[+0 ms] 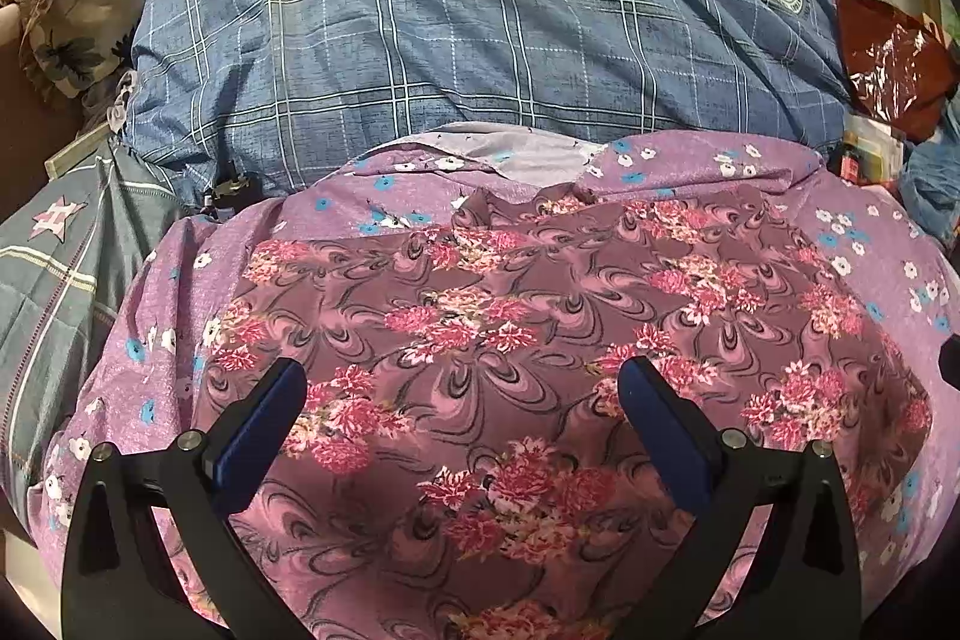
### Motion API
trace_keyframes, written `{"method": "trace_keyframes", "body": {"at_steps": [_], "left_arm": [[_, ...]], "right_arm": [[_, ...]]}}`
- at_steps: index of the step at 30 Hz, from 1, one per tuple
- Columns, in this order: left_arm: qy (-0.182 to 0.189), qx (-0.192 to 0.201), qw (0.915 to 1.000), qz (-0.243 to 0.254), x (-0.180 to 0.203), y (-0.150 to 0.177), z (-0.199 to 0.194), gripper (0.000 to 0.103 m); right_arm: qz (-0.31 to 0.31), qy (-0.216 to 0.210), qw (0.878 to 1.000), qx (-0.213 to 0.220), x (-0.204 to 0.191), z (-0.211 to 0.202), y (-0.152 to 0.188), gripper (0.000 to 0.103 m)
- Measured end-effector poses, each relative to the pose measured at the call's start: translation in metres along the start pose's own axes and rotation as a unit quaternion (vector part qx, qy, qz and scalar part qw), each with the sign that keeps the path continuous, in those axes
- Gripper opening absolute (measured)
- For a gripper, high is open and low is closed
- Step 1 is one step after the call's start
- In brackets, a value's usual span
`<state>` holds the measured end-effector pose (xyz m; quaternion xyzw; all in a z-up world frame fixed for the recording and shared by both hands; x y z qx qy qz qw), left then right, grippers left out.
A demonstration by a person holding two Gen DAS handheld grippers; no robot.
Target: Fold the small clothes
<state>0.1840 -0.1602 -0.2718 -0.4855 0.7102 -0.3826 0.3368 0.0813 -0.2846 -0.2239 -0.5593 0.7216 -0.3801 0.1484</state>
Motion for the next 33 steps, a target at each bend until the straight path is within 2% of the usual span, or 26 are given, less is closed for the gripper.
{"method": "trace_keyframes", "body": {"at_steps": [2,5,7,10,12,18,33], "left_arm": [[0.0,-0.003,1.0,0.004,0.0,0.001,0.0,0.103],[0.0,-0.005,1.0,0.005,-0.002,0.002,0.0,0.103],[-0.002,-0.005,1.0,0.007,-0.003,0.003,0.0,0.103],[0.0,-0.006,0.9999,0.008,-0.003,0.004,-0.001,0.103],[0.002,-0.006,0.9999,0.013,-0.001,0.005,-0.002,0.103],[0.008,-0.004,0.9996,0.027,0.006,0.006,-0.004,0.103],[0.012,-0.002,0.9996,0.026,0.005,0.005,-0.006,0.103]], "right_arm": [[0.024,-0.011,0.999,-0.017,0.01,0.006,0.01,0.052],[0.096,-0.035,0.993,-0.056,0.036,0.019,0.031,0.052],[0.13,-0.028,0.988,-0.073,0.052,0.026,0.046,0.052],[0.102,0.037,0.991,-0.081,0.063,0.03,0.059,0.052],[0.088,0.052,0.991,-0.085,0.064,0.031,0.064,0.052],[0.064,0.059,0.994,-0.069,0.055,0.025,0.058,0.052],[0.035,0.056,0.997,-0.044,0.038,0.019,0.044,0.052]]}}
Point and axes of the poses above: each gripper's, at about its wrist camera, not at the fingertips, and z roughly the way its jaws point, x to its right, y to its underside, the point moved 3 cm from there along z, roughly the way its jaws point, and after that the axes turned 11 degrees about x, right-handed, at the moved point
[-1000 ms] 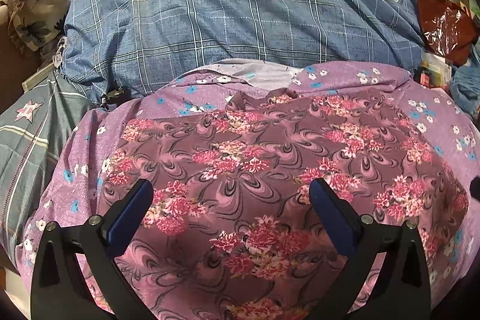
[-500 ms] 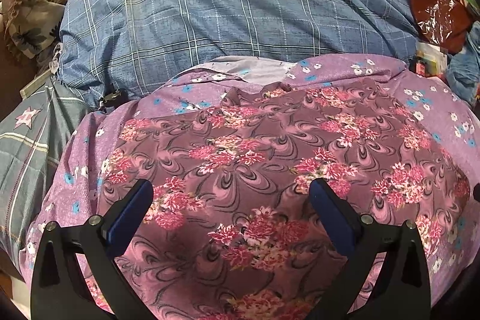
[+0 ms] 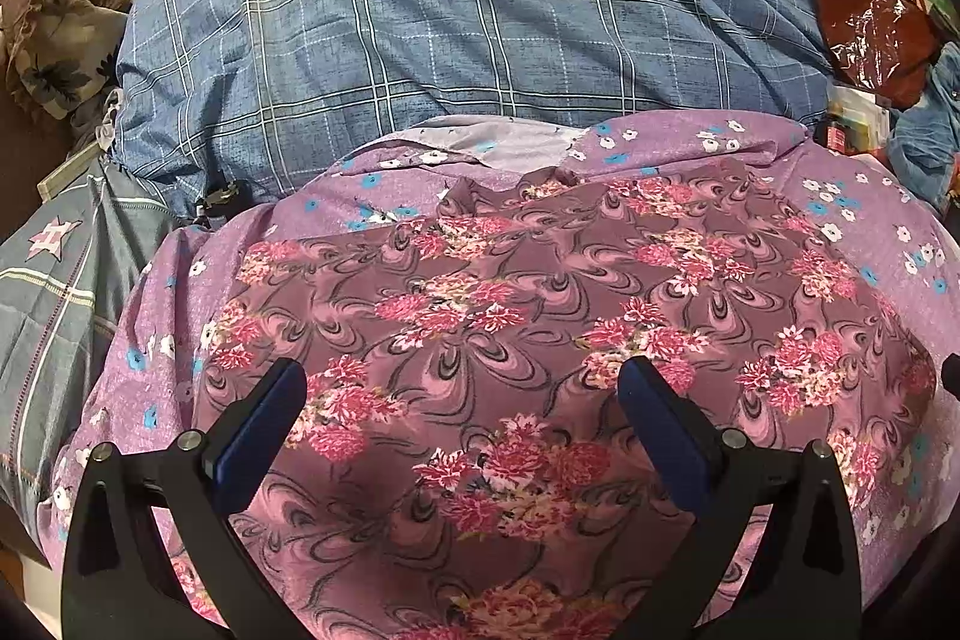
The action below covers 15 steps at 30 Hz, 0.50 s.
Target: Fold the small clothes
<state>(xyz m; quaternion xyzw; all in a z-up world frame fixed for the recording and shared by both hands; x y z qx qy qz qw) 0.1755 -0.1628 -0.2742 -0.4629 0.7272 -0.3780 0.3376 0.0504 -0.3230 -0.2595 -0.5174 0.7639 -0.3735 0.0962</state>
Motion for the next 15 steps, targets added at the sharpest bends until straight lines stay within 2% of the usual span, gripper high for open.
{"method": "trace_keyframes", "body": {"at_steps": [15], "left_arm": [[0.003,0.0,1.0,0.001,0.0001,0.0006,-0.0008,0.103]], "right_arm": [[-0.009,-0.006,1.0,0.002,-0.0089,-0.0044,-0.0037,0.052]]}}
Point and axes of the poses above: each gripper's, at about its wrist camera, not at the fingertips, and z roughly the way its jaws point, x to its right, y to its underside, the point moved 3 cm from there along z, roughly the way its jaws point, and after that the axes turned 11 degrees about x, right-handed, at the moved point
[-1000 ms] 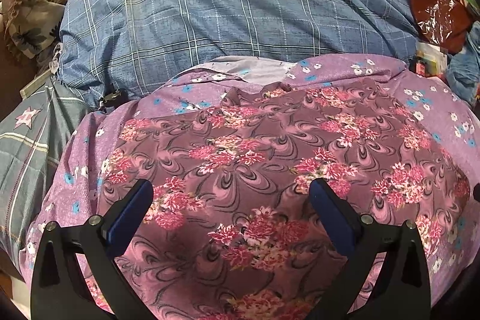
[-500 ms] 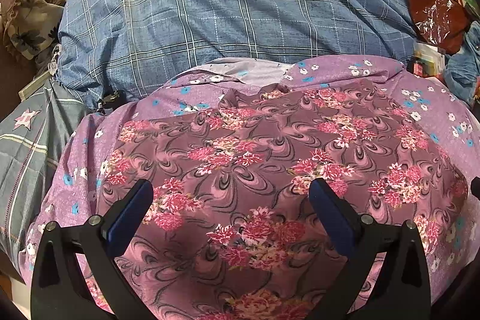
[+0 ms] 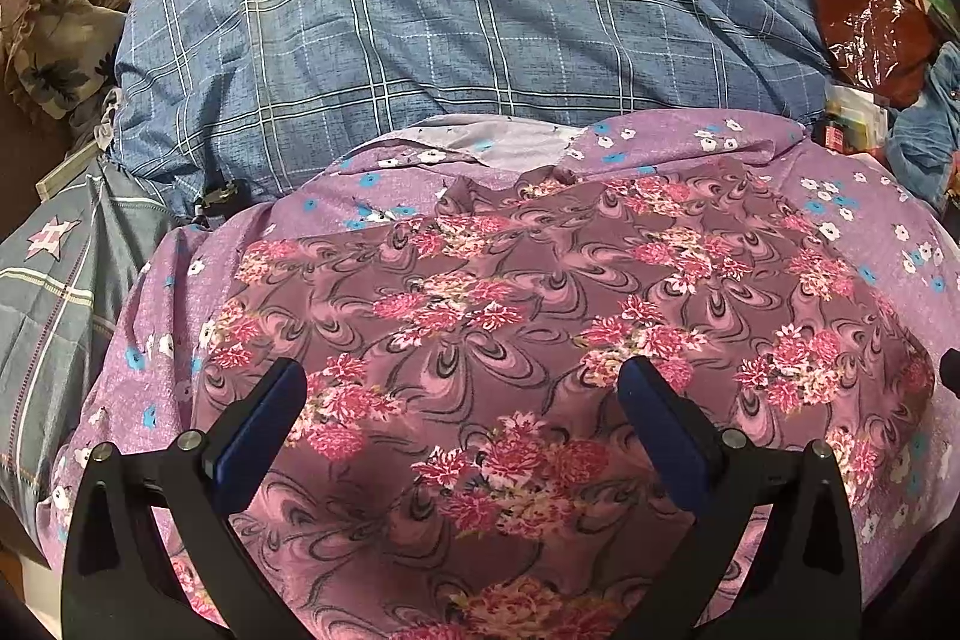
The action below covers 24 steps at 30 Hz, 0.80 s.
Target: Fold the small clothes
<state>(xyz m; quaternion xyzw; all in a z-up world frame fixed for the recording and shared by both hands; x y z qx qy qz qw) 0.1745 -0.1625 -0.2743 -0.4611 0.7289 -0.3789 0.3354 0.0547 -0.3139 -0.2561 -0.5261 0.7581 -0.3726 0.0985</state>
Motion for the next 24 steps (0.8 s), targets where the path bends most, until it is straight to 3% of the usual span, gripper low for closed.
{"method": "trace_keyframes", "body": {"at_steps": [15,21,24], "left_arm": [[0.011,-0.005,0.9999,0.007,0.007,0.002,0.0,0.103],[0.063,-0.039,0.9973,-0.002,0.017,0.01,-0.004,0.103],[0.045,-0.08,0.9958,0.001,0.016,0.023,0.008,0.103]], "right_arm": [[-0.01,0.003,1.0,-0.008,-0.003,0.012,0.007,0.052],[0.038,-0.063,0.997,-0.021,-0.001,0.028,0.009,0.053],[0.061,-0.102,0.992,-0.029,-0.007,0.049,0.012,0.053]]}}
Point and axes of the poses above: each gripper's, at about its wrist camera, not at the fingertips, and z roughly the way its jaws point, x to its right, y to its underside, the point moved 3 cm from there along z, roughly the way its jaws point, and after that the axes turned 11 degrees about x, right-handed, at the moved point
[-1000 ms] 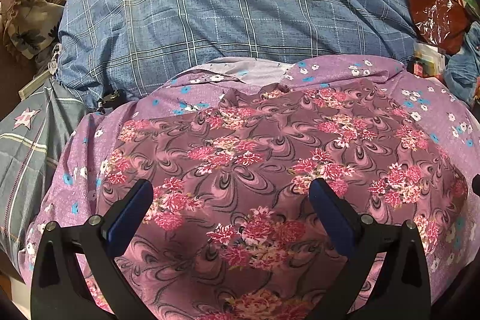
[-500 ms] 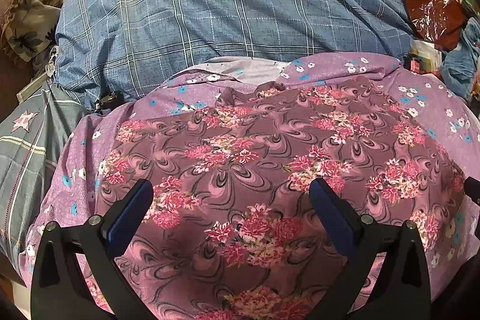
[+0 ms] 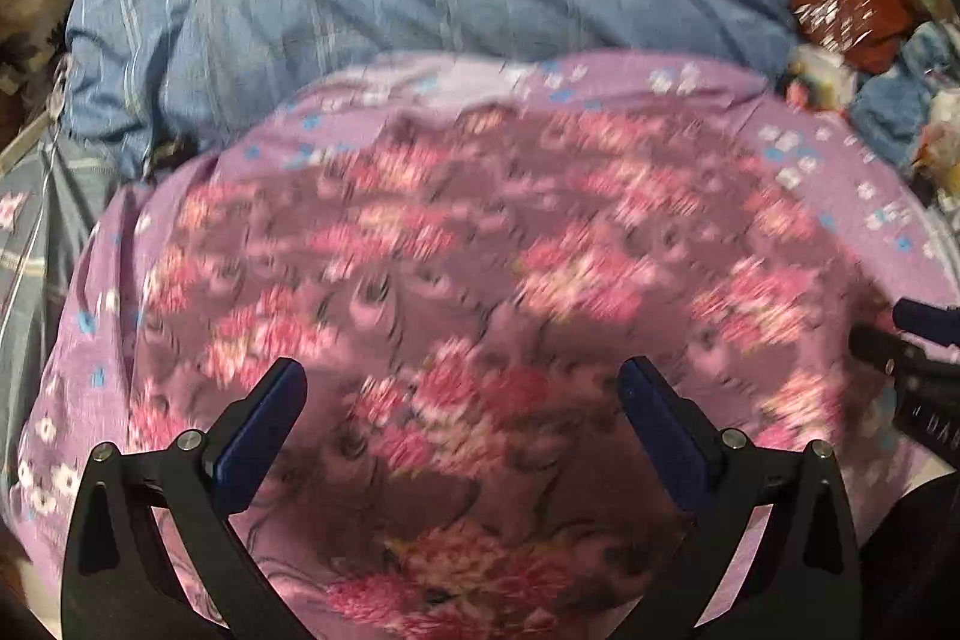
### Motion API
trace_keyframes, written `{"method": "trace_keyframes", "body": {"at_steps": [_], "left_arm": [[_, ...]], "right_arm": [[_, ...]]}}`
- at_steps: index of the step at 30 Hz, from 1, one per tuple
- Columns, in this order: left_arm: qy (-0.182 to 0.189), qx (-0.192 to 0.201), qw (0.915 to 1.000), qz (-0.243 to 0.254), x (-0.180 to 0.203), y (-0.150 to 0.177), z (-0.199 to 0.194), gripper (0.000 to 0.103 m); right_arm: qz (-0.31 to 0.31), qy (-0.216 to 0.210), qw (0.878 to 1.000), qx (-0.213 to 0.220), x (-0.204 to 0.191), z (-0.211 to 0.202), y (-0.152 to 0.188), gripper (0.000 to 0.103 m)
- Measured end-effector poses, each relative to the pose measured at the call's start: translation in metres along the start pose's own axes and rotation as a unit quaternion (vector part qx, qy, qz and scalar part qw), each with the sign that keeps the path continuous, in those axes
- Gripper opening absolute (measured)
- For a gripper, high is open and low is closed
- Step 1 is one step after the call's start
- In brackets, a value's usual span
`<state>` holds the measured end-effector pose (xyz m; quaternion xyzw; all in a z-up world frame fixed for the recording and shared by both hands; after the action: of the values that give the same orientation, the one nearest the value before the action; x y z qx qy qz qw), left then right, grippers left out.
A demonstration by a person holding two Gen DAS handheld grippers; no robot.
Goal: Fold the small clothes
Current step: 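Move both grippers toward the shirt edge to begin another fold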
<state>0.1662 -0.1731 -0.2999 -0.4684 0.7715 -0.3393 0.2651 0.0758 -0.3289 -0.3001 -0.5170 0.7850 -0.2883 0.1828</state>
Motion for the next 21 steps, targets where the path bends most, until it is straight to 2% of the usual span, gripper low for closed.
{"method": "trace_keyframes", "body": {"at_steps": [2,3,5,7,9,11,15,17,19,21], "left_arm": [[-0.01,-0.041,0.9991,-0.003,-0.004,0.009,0.016,0.103],[0.008,-0.048,0.9983,-0.031,-0.01,0.011,0.018,0.103],[0.017,-0.048,0.9977,-0.045,-0.015,0.008,0.016,0.103],[0.011,-0.037,0.9984,-0.04,-0.017,0.003,0.013,0.103],[0.023,-0.018,0.9982,-0.053,-0.02,-0.003,0.008,0.103],[0.024,-0.002,0.9982,-0.054,-0.021,-0.009,0.003,0.103],[0.011,0.017,0.9988,-0.044,-0.023,-0.019,-0.001,0.103],[0.005,0.028,0.9983,-0.05,-0.033,-0.023,-0.006,0.103],[-0.001,0.035,0.9978,-0.056,-0.045,-0.02,-0.013,0.103],[-0.014,0.048,0.9961,-0.072,-0.063,-0.009,-0.029,0.103]], "right_arm": [[0.023,-0.016,0.999,-0.032,0.004,0.022,0.007,0.054],[0.044,-0.022,0.998,-0.025,0.008,0.022,0.007,0.057],[0.054,-0.035,0.997,-0.035,0.012,0.023,0.0,0.059],[0.059,-0.04,0.997,-0.028,0.02,0.022,-0.01,0.058],[0.093,-0.037,0.995,-0.029,0.036,0.024,-0.018,0.059],[0.149,-0.074,0.985,-0.045,0.053,0.027,-0.018,0.059],[0.247,-0.134,0.958,-0.052,0.079,0.021,-0.008,0.059],[0.253,-0.155,0.954,-0.038,0.078,0.011,-0.003,0.062],[0.228,-0.178,0.957,-0.025,0.063,0.003,-0.002,0.062],[0.207,-0.214,0.955,-0.012,0.041,-0.001,-0.005,0.061]]}}
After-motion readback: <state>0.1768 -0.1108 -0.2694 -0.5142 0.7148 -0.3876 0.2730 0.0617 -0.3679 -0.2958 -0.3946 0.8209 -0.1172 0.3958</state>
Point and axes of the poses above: each gripper's, at about its wrist camera, not at the fingertips, and z roughly the way its jaws point, x to its right, y to its underside, the point moved 3 cm from there along z, roughly the way its jaws point, and after that the axes turned 11 degrees about x, right-handed, at the moved point
